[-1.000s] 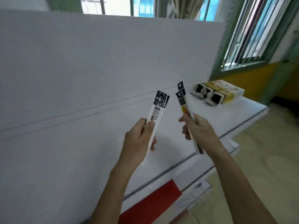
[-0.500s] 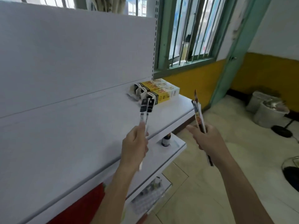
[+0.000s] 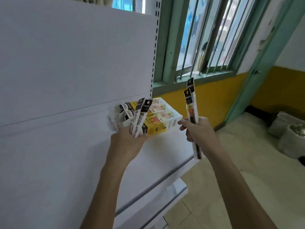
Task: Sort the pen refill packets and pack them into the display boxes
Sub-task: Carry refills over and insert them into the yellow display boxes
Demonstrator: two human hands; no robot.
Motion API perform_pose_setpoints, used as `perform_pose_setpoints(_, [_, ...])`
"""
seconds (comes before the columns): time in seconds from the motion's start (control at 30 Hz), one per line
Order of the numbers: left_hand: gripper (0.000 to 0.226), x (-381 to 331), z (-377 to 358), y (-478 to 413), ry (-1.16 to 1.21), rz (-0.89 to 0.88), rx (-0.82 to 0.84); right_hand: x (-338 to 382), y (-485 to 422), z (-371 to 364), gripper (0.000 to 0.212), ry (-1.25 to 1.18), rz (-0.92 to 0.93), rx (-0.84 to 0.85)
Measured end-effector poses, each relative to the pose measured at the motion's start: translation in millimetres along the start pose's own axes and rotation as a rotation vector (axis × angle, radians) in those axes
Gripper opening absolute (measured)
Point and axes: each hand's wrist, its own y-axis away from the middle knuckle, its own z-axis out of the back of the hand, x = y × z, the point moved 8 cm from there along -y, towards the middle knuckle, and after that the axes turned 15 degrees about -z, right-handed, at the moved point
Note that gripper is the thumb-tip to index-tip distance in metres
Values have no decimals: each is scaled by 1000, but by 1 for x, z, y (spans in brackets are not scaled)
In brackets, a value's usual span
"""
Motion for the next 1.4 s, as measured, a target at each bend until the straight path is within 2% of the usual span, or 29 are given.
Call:
perform_pose_setpoints(0.23, [38,28,1,-27,-325,116,-60,45,-63,-54,24,-20,104,248])
perform_pose_setpoints(0.33, [32,33,2,-26,-335,169,-133,54,-76,-79,27,-5,122,359])
perform_pose_setpoints(0.4, [22,27,6,-21,-261,150,-313,64,-80,-88,27,-7,152,392])
perform_pose_setpoints(0.53, [12,-17,10,0,-131,-116,-772,87,-83,-83,35,-68,168,426])
perform_pose_setpoints(0.6, [10,-37,8,7,-97,-258,-931,103,-81,-72,37,-132,193,434])
perform_pose_setpoints(0.67, [10,-48,4,9,-42,-351,-1018,122,-74,-62,35,-252,237,478])
perform_pose_setpoints(0.77, [24,-57,-4,7,114,-429,-1058,150,-57,-52,29,-317,379,569])
perform_pose_setpoints(0.83, [17,-68,-8,3,166,-484,-1033,165,-45,-46,24,-252,518,550])
perform_pose_setpoints(0.93, [19,-83,-17,-4,178,-532,-991,181,-31,-41,23,-74,768,404])
perform_pose_setpoints(1.07, [20,-87,-26,-11,183,-499,-976,186,-21,-48,25,224,1025,221])
perform_pose_setpoints(1.13, [24,-88,-29,-14,150,-482,-967,185,-22,-51,23,277,1061,211])
perform_pose_setpoints(1.23, [14,-90,-30,-19,130,-484,-963,185,-22,-54,23,311,1095,228])
perform_pose_setpoints(1.33, [12,-94,-34,-23,192,-485,-958,187,-20,-49,22,262,1144,188])
perform_pose_setpoints(1.4, [14,-94,-37,-25,232,-479,-958,182,-23,-57,20,365,1143,199])
